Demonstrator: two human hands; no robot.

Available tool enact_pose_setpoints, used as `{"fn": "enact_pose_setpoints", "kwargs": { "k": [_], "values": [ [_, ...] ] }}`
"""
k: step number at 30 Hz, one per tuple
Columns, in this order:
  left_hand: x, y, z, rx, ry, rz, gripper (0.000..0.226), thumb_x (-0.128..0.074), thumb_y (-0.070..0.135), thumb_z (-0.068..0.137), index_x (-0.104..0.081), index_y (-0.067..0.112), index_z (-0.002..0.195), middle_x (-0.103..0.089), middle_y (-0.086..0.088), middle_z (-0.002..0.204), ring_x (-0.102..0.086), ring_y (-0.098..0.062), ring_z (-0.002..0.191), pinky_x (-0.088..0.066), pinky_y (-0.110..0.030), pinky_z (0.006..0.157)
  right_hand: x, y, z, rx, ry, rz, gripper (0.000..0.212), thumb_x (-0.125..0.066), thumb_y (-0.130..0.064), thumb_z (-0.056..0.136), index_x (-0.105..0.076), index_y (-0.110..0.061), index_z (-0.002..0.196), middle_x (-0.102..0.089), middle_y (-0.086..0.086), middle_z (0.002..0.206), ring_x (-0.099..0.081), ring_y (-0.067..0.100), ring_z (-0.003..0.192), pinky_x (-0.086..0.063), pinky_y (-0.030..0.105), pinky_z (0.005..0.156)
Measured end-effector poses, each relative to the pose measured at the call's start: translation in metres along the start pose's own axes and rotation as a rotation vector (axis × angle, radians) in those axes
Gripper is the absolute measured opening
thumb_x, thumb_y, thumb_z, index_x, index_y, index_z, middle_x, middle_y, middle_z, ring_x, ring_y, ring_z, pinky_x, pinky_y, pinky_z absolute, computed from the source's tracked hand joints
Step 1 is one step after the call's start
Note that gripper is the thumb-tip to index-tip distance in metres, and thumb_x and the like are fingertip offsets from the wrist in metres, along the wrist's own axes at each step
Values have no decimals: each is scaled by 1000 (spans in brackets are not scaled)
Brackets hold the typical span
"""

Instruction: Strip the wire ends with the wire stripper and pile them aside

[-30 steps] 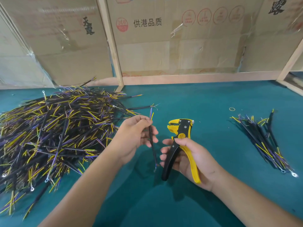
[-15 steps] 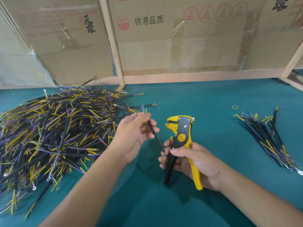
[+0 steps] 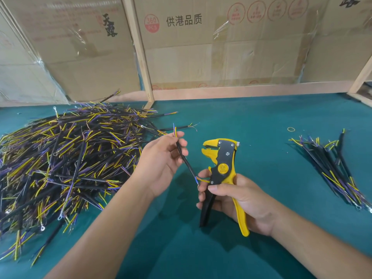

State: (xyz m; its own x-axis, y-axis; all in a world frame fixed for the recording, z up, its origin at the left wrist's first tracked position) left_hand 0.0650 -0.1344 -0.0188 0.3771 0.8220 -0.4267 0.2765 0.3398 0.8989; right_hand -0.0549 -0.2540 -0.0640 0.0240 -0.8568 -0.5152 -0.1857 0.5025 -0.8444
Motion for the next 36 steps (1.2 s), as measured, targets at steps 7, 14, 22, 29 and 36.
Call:
{"fn": "enact_pose_setpoints", "kwargs": {
  "k": [7,14,22,29,36],
  "values": [
    [2,-1,1,-35,21,31,20,-42,6,102,-59,3,111,-65,-3,73,-58,-14,56,-43,-19,48,-5,-1,-1,23,-11,14,26,-65,-11,88,-61,-2,112,-61,14,90,-62,31,84,-54,49,88],
    [4,-4,0,-10,48,114,21,-41,5,103,-59,0,112,-70,-5,74,-66,-14,58,-44,-19,46,-5,0,-3,16,-32,2,13,-66,-15,90,-63,-6,99,-61,16,88,-63,34,83,-55,47,85],
    [6,-9,0,34,61,61,19,-44,4,102,-59,-3,113,-71,-5,73,-69,-13,60,-48,-18,47,-3,-1,-4,57,-10,35,5,-67,-15,89,-70,-13,92,-63,16,85,-65,33,80,-56,47,80],
    [-4,-4,-7,33,-179,98,21,-56,17,98,-57,8,117,-75,-5,96,-74,-20,81,-58,-27,62,5,-6,-1,151,69,34,6,-65,-15,90,-69,-11,92,-61,15,84,-65,33,80,-56,48,80],
    [-20,12,-19,-365,-283,328,20,-61,19,91,-56,11,109,-76,-11,91,-75,-28,78,-58,-28,60,13,-6,4,108,229,145,6,-68,-12,87,-67,-6,88,-60,16,78,-65,32,72,-60,47,75]
  ]
}}
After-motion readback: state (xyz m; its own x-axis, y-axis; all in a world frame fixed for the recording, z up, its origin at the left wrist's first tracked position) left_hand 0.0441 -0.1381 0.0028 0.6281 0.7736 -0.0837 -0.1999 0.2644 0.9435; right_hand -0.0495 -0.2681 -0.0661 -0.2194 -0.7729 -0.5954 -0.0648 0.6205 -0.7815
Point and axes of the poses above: each hand's wrist, its own z-axis towards the middle knuckle, its own x-axis out of the back of the hand, y = z × x, the point moved 5 cm from there along z, towards the middle knuckle
